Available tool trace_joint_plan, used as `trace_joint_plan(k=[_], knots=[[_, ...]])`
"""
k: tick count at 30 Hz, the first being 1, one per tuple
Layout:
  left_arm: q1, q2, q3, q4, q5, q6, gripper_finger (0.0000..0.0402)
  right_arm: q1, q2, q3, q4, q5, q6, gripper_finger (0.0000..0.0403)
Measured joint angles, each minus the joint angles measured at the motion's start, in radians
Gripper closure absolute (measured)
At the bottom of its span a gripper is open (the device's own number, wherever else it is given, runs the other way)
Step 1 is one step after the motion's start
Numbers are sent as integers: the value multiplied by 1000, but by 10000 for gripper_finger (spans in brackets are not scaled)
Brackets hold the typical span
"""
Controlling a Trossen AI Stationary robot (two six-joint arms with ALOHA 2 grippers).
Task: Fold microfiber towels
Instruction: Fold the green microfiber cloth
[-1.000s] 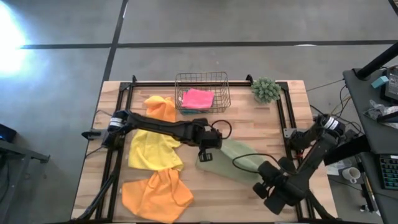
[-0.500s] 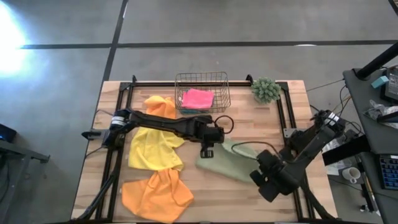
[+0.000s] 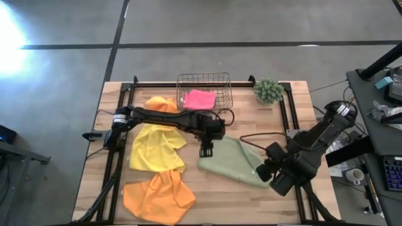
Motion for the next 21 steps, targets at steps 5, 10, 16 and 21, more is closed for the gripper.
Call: trace_joint_plan(k=[5, 10, 16, 21], knots=[[-38, 37, -81, 146, 62, 6, 242, 1, -7, -131, 259, 30, -65, 303], [-42, 39, -181, 264, 58, -9, 242, 4, -19, -294, 531, 37, -68, 310], [-43, 39, -261, 328, 61, -51, 242, 1, -35, -491, 889, 46, -68, 344], [-43, 40, -298, 324, 61, -52, 242, -8, -34, -566, 944, 46, -8, 367]])
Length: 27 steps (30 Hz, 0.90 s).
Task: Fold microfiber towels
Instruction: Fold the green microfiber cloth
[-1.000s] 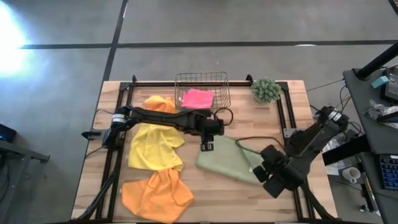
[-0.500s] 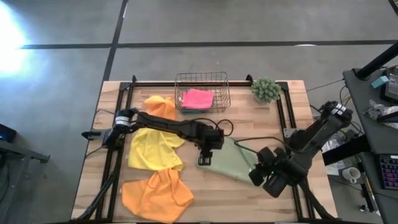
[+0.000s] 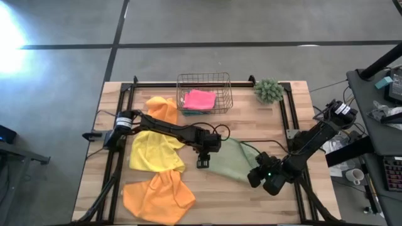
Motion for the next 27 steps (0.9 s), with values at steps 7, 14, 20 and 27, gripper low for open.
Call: trace_joint_plan(k=[7, 14, 20, 27], knots=[[0, 0, -15, 18, 1, 0, 242, -34, 8, -52, 35, -61, 21, 381], [0, 0, -53, 30, 1, 2, 242, -65, 8, -75, -11, -92, 49, 385], [-1, -5, -77, 39, 2, 7, 242, -98, -2, -73, -120, -106, 75, 385], [-1, -6, -87, 51, 3, 8, 242, -133, -82, -72, -280, -86, 105, 385]])
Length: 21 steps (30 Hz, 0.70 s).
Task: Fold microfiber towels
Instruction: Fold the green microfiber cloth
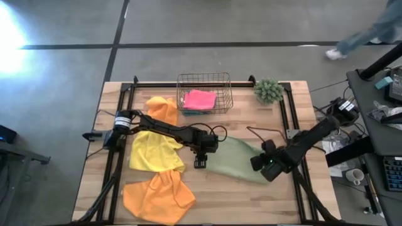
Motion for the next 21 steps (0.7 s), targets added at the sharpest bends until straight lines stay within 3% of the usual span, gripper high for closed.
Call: trace_joint_plan(k=[7, 11, 15, 21], knots=[[0, 0, -1, 1, 1, 2, 242, -62, -106, 0, -270, 6, 34, 385], [0, -2, -2, 1, -3, 2, 242, -71, -151, 0, -260, 23, 12, 385], [-1, -22, -6, -30, -18, 1, 242, -60, -180, 52, -184, -3, -123, 385], [-13, -47, -8, -35, -25, -11, 242, -21, -134, 92, -40, -47, -212, 385]])
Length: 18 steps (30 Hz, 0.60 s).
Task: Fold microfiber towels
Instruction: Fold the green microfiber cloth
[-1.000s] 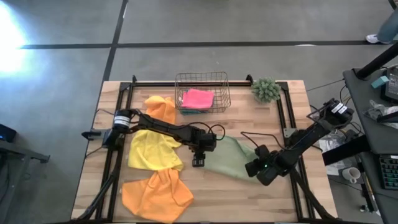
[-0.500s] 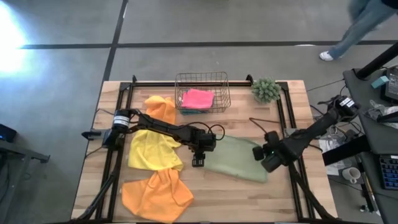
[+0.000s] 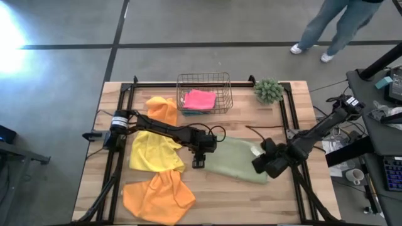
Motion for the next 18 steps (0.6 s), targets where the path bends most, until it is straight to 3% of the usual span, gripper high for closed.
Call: trace_joint_plan(k=[9, 18], knots=[[-30, 0, -2, 48, 2, -53, 242, -12, 204, -21, 34, 0, -37, 385], [-34, -1, -66, 123, 37, -103, 242, -25, 291, -55, 106, -14, -11, 385]])
